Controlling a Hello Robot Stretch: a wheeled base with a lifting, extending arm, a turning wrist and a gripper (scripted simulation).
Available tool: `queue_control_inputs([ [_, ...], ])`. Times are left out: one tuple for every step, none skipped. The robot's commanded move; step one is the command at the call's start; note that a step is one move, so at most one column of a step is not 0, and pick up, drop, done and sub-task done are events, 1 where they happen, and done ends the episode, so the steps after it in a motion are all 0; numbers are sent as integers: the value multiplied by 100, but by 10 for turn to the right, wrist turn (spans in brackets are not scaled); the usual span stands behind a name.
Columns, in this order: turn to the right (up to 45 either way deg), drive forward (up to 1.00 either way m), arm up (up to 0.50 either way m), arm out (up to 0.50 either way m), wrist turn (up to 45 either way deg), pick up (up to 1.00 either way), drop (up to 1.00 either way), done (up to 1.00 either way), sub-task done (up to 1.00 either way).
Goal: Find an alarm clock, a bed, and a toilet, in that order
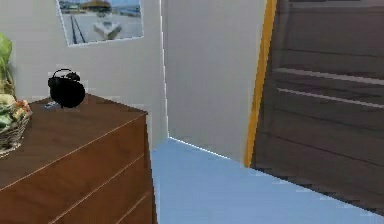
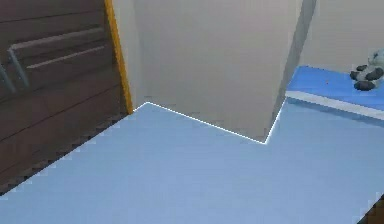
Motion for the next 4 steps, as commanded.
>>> queue_control_inputs([
  [0, 25, 0, 0, 0, 0, 0, 0, 0],
  [-360, 0, 0, 0, 0, 0, 0, 0, 0],
  [0, 0, 0, 0, 0, 0, 0, 0, 100],
  [450, 0, 0, 0, 0, 0, 0, 0, 0],
])
